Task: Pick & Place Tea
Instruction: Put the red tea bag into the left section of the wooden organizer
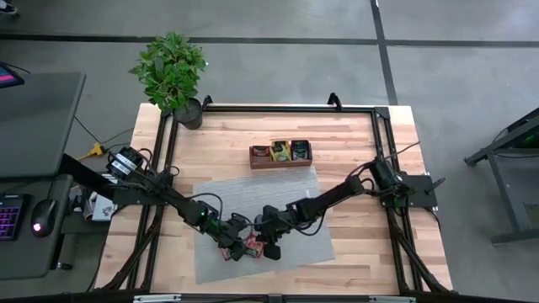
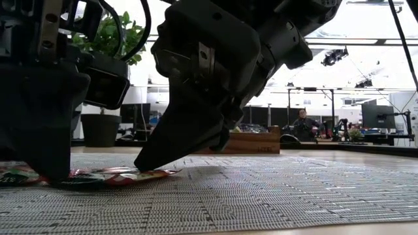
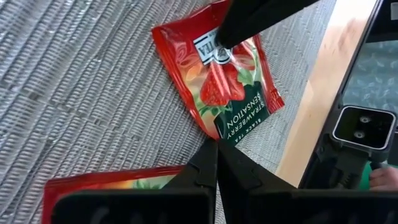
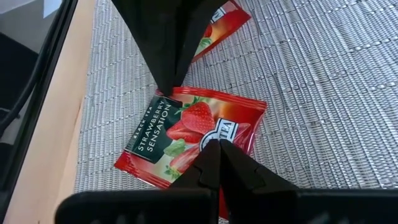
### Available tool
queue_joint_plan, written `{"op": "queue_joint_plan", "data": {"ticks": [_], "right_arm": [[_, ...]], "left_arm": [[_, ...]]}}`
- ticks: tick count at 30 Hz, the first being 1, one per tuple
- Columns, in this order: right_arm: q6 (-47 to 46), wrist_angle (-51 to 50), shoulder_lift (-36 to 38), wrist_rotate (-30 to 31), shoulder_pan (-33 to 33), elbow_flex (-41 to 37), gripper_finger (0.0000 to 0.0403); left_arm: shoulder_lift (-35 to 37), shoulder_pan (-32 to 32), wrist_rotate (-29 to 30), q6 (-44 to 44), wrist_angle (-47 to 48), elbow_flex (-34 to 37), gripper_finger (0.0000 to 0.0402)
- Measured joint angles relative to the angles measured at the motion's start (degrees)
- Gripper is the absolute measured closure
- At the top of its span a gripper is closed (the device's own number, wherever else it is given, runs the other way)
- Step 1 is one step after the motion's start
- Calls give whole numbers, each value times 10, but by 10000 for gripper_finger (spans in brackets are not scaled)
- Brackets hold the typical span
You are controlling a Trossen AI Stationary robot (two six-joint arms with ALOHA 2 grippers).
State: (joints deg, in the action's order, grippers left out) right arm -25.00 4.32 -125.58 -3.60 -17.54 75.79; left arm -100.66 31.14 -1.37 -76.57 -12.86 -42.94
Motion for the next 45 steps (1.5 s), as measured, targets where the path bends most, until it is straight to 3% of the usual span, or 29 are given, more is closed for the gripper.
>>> {"op": "queue_joint_plan", "data": {"ticks": [5,10,23,31,36,45], "right_arm": [[16,-10,22,-5,0,-2,403],[34,-36,54,28,0,-3,403],[70,-95,147,35,3,-1,403],[116,-114,204,-21,15,0,398],[140,-116,200,-63,24,0,354],[145,-121,195,-85,36,0,209]], "left_arm": [[1,0,4,12,-7,-3,401],[21,0,6,31,-9,-7,401],[108,0,26,104,93,-6,401],[133,-1,45,170,116,-7,401],[133,-5,62,200,121,-9,401],[132,-4,86,249,164,-48,401]]}}
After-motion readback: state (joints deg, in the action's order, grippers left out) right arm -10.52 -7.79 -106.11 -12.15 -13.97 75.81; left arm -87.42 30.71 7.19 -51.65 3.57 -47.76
